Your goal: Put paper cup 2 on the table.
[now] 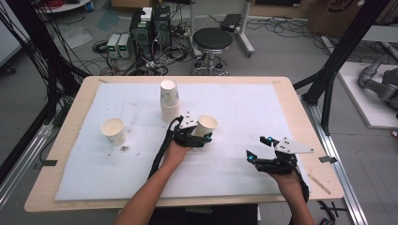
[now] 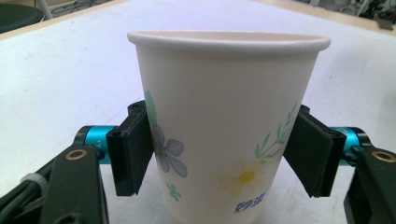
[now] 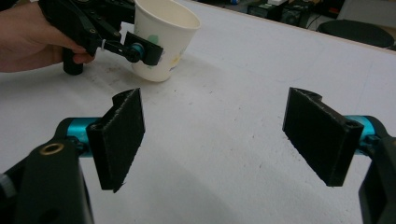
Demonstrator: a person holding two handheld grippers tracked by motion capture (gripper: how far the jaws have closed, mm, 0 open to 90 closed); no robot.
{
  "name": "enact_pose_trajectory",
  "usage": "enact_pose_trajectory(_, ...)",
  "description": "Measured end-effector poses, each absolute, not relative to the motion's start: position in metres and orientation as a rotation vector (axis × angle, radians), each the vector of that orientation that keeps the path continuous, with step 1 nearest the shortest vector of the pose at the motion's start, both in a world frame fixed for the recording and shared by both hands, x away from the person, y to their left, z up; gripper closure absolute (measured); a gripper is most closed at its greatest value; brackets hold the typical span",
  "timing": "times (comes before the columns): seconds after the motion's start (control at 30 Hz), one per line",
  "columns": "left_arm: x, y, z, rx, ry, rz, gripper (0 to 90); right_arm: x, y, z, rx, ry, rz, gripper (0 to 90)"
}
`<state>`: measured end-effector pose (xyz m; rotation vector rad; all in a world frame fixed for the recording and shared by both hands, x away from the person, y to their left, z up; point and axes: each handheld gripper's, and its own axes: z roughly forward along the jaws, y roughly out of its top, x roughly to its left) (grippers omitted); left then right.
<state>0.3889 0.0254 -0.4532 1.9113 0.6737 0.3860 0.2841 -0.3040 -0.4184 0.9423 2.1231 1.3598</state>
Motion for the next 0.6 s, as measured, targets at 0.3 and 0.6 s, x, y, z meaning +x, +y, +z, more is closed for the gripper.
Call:
enact_pose_trajectory(0.3, 0.382, 0.034, -0.447, 1.99, 0.728, 0.362, 31.4, 0.283, -0.303, -0.418, 0.937, 2.125, 1.362, 21.4)
enact_pose_trajectory(0.6, 0.375, 0.039, -0.45, 1.984, 0.737, 0.36, 29.4, 0.282, -0.303, -0.418, 0.939, 2.125, 1.362, 21.4)
